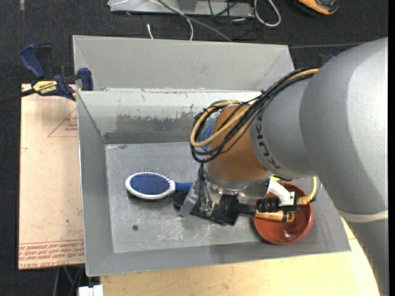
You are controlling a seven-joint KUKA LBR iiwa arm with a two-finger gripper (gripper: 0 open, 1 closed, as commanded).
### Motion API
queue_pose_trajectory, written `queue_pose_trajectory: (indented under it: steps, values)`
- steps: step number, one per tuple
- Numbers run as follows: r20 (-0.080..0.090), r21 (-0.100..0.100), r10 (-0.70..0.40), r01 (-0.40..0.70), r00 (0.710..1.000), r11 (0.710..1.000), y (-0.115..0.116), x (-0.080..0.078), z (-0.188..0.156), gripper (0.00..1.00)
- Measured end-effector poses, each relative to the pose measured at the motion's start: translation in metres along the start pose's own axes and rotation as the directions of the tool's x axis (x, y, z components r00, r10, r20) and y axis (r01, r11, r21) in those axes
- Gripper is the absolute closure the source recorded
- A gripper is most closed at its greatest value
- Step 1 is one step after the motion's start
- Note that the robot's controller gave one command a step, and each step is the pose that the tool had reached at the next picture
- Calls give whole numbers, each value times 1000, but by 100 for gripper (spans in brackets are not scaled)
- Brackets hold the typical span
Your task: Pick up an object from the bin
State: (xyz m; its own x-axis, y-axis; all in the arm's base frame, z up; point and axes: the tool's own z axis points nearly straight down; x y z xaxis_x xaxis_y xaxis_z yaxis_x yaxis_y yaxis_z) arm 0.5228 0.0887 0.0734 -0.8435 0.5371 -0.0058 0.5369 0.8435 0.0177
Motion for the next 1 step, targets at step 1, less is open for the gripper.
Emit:
queue_pose_trajectory:
  steps: [1]
  values:
    - [-2, 3, 0, 0, 1000, 1000, -1, 1, -12, 100]
